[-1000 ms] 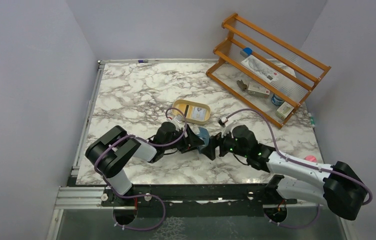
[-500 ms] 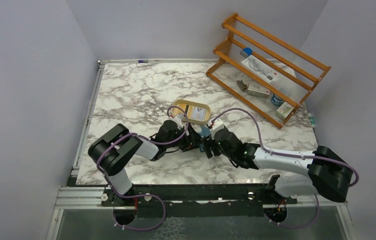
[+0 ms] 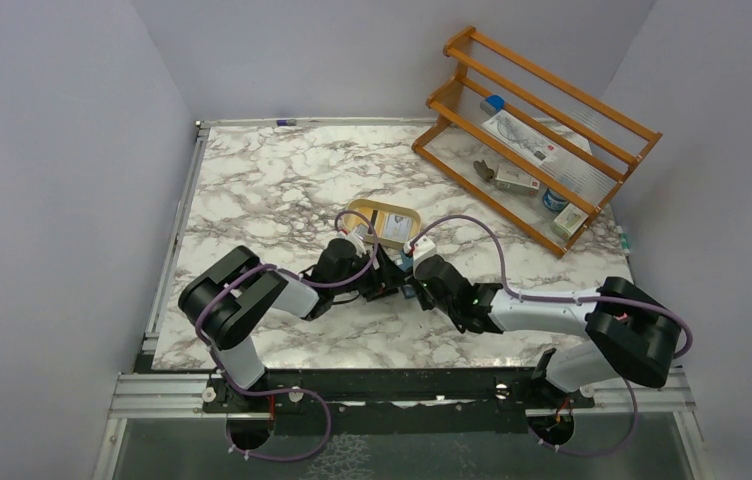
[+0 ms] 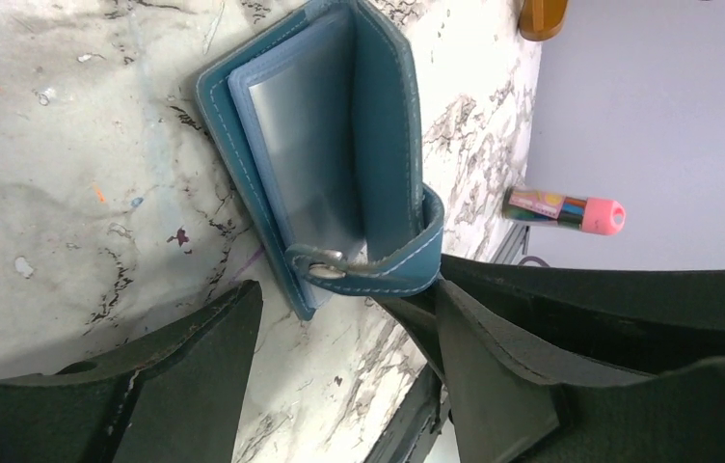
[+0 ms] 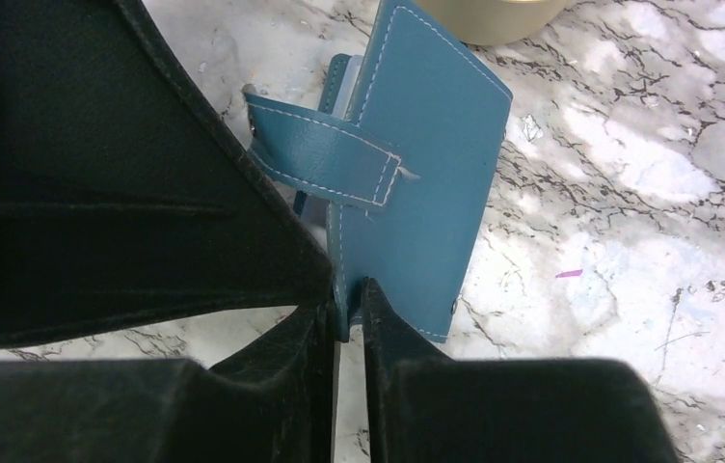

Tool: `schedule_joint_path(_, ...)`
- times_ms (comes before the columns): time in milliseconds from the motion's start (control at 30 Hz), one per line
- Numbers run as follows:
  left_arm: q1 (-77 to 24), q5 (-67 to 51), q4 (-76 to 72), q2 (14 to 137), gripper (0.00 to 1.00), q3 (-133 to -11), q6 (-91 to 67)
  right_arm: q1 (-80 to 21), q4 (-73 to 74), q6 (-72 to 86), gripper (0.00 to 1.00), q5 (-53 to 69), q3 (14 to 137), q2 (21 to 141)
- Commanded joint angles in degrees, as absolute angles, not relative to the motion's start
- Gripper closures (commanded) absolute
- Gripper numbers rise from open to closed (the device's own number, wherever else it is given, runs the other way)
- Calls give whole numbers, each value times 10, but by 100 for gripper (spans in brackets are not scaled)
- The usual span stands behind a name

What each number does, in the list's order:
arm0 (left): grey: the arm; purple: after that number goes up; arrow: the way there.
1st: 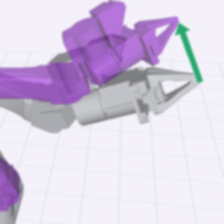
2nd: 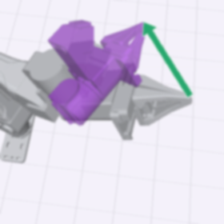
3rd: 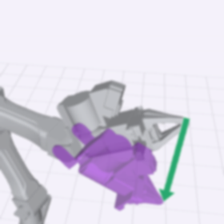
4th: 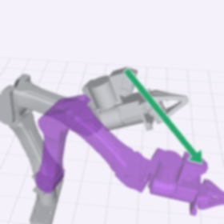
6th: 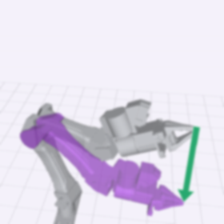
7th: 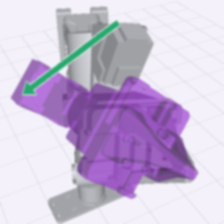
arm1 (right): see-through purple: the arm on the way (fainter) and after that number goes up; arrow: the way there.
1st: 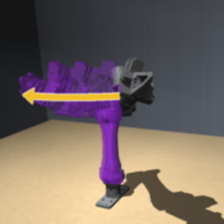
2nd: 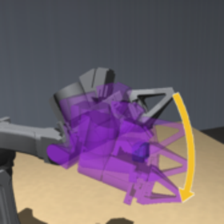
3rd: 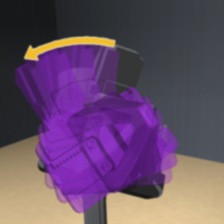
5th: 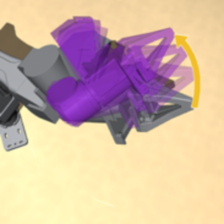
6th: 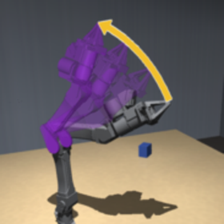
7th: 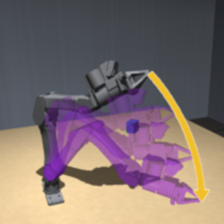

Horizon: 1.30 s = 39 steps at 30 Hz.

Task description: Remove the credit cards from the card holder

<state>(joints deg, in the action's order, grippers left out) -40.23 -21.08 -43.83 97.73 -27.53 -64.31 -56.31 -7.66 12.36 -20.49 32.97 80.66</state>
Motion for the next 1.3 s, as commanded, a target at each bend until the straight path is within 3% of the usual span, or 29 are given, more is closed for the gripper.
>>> schedule_joint_path(0, -406, -211, -416, 986, 32, -276, -637, -567, -102, 129, 88, -218, 348, 822)
schedule_joint_path(100, -406, -209, -416, 984, 32, -274, -638, -566, -102, 132, 99, -221, 347, 820)
schedule_joint_path(533, -384, -199, -415, 942, 31, -249, -637, -554, -68, 259, 99, -243, 320, 766)
schedule_joint_path(1000, -363, -153, -417, 809, 27, -192, -555, -535, -39, 343, 99, -175, 339, 727)
schedule_joint_path(1267, -316, -136, -426, 741, 24, -146, -521, -533, -85, 399, 99, -151, 278, 707)
